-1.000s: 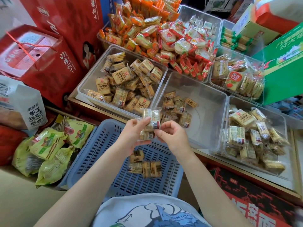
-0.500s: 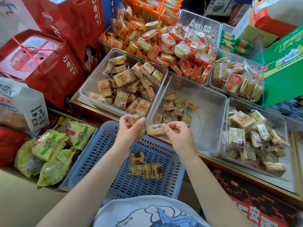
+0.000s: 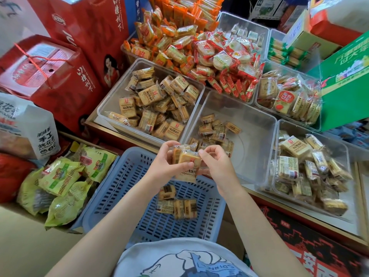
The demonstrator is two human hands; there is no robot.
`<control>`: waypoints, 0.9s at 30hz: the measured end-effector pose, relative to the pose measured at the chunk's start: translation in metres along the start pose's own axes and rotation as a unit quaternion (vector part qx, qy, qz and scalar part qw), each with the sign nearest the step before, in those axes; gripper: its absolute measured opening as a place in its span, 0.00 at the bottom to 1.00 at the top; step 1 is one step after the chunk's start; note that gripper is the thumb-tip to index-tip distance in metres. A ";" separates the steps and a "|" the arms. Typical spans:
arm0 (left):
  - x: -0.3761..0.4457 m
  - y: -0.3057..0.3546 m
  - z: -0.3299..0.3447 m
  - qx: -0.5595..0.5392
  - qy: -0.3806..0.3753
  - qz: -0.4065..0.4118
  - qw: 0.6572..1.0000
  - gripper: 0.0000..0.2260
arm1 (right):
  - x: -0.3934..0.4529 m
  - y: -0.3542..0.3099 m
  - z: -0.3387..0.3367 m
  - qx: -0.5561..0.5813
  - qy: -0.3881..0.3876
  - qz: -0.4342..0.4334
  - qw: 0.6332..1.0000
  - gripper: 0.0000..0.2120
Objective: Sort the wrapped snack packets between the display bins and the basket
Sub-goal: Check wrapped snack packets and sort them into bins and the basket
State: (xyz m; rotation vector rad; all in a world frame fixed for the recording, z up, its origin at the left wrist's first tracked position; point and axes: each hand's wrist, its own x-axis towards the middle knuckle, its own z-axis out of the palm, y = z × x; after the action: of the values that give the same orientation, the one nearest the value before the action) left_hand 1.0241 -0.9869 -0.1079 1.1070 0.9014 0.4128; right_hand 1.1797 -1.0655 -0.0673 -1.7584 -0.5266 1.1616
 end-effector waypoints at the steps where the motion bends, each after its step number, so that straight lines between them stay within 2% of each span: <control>1: 0.000 0.000 -0.001 -0.005 -0.003 0.000 1.000 0.38 | 0.000 0.000 -0.002 0.007 -0.017 -0.012 1.000 0.06; 3: -0.001 0.001 -0.004 -0.013 -0.009 -0.004 1.000 0.38 | -0.001 0.000 -0.006 -0.022 -0.042 -0.036 0.998 0.08; 5: -0.002 0.002 -0.004 -0.014 -0.020 -0.004 1.000 0.38 | 0.000 0.001 -0.008 -0.052 -0.043 -0.048 0.997 0.05; 7: -0.003 0.002 -0.003 -0.015 -0.032 -0.001 0.999 0.37 | 0.000 0.001 -0.008 -0.049 -0.029 -0.048 0.997 0.02; 13: -0.001 0.007 0.003 -0.019 -0.041 -0.023 0.999 0.33 | -0.002 -0.002 -0.006 -0.063 0.041 -0.084 0.994 0.05; 16: -0.001 0.012 0.006 -0.036 -0.031 -0.046 0.998 0.27 | -0.002 -0.004 -0.008 -0.056 0.022 -0.088 0.994 0.05; 21: 0.001 0.018 0.011 -0.057 -0.010 -0.036 0.998 0.13 | -0.001 -0.005 -0.009 -0.046 -0.003 -0.094 0.995 0.04; 27: 0.004 0.017 0.019 -0.068 0.017 -0.008 0.998 0.05 | 0.001 -0.004 -0.008 -0.020 0.009 -0.089 0.996 0.04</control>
State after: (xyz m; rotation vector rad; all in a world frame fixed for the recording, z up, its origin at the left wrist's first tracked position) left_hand 1.0435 -0.9883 -0.0915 0.9707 0.8976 0.4735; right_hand 1.1879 -1.0669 -0.0633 -1.7173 -0.6852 1.0159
